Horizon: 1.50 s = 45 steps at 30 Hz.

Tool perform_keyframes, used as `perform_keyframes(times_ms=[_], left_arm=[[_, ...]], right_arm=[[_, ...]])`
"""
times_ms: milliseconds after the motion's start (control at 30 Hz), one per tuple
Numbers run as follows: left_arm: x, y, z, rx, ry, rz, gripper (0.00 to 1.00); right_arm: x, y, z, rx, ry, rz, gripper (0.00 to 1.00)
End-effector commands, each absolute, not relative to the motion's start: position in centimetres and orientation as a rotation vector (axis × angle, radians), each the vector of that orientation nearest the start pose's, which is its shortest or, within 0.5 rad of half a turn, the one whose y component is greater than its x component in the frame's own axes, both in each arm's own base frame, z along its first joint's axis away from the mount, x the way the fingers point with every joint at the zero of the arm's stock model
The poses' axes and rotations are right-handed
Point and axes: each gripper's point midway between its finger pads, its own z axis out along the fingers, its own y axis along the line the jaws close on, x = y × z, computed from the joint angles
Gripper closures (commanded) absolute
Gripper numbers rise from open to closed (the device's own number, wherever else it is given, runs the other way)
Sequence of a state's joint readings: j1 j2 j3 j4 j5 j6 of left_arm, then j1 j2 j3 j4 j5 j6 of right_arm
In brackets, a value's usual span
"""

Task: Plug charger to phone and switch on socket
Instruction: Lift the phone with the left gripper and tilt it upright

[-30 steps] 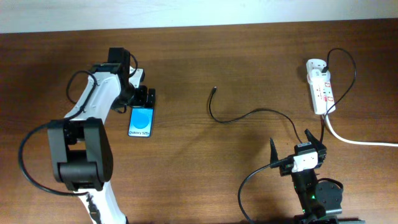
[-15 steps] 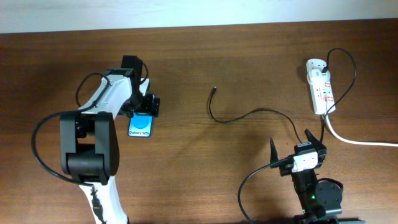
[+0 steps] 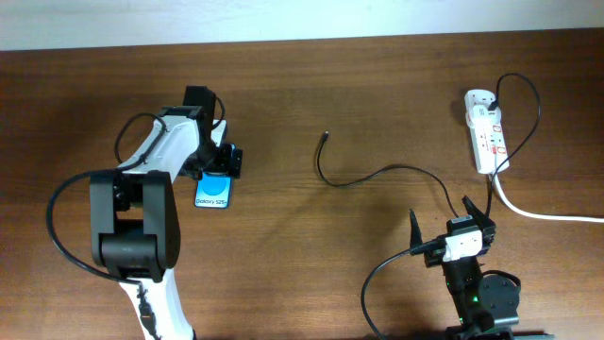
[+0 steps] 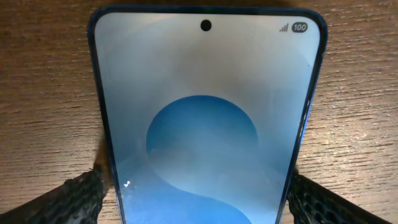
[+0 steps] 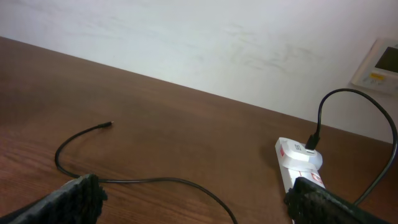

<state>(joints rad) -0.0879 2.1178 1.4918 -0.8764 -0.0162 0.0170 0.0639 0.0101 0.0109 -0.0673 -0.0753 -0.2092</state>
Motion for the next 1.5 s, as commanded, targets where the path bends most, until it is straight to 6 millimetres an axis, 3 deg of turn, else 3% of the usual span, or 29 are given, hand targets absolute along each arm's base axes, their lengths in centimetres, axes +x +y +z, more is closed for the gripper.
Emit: perform_keyframes(times_ms=[0,100,167,367,433,633,667,700,767,800,833,900,967,1033,1167,1200,1300,1367,1467], left_arm=[[39.2,-3.6,-1.5,0.149,3.121,-0.008,0.07],[39.2,-3.6,-1.5,0.149,3.121,-0.008,0.17],[39.1,-3.8,-1.5,0.149,3.124,-0.026,0.33],[39.2,-4.2,-1.4,0.120,3.124,-0.061,0.37],[40.2,-4.8,0.2,0.116,3.109,-0.109,0.34],[43.8,-8.7,9.5,0.131,2.992,-0.433,0.43],[44.1,-9.1,10.8,0.085,2.979,-0.470,0.50],[44.4,-9.5,11.6,0.058,2.965,-0.505,0.65],[44.8,-11.1,13.5,0.054,2.920,-0.649,0.76],[44.8,-11.9,14.1,0.042,2.902,-0.728,0.92],[44.7,-12.6,14.7,0.021,2.890,-0.802,1.00],[44.3,-14.4,15.8,0.012,2.858,-0.987,1.00],[44.1,-15.2,16.5,-0.118,2.863,-1.104,1.00],[43.4,-15.3,16.5,-0.460,2.931,-1.146,1.00],[41.2,-15.1,16.2,-0.780,3.029,-1.144,1.00],[40.9,-15.3,16.4,-0.804,3.037,-1.174,1.00],[40.5,-18.0,19.6,-0.773,2.957,-1.567,1.00],[40.4,-18.8,21.1,-0.756,2.909,-1.724,1.00],[40.3,-18.8,21.1,-0.757,2.910,-1.723,1.00]], right_arm=[[24.5,2.7,15.8,-0.272,1.618,-0.052,0.02],[24.5,2.7,15.8,-0.272,1.618,-0.052,0.02],[24.5,2.7,15.8,-0.272,1.618,-0.052,0.02],[24.5,2.7,15.8,-0.272,1.618,-0.052,0.02],[24.5,2.7,15.8,-0.272,1.618,-0.052,0.02],[24.5,2.7,15.8,-0.272,1.618,-0.052,0.02],[24.5,2.7,15.8,-0.272,1.618,-0.052,0.02],[24.5,2.7,15.8,-0.272,1.618,-0.052,0.02],[24.5,2.7,15.8,-0.272,1.618,-0.052,0.02],[24.5,2.7,15.8,-0.272,1.618,-0.052,0.02],[24.5,2.7,15.8,-0.272,1.618,-0.052,0.02],[24.5,2.7,15.8,-0.272,1.618,-0.052,0.02],[24.5,2.7,15.8,-0.272,1.618,-0.052,0.02],[24.5,2.7,15.8,-0.272,1.618,-0.052,0.02],[24.5,2.7,15.8,-0.272,1.618,-0.052,0.02],[24.5,2.7,15.8,-0.271,1.618,-0.052,0.02],[24.4,3.4,15.9,-0.300,1.606,-0.016,0.02],[24.1,4.8,16.1,-0.357,1.588,0.058,0.02],[24.0,4.9,16.2,-0.073,1.634,0.339,0.02]])
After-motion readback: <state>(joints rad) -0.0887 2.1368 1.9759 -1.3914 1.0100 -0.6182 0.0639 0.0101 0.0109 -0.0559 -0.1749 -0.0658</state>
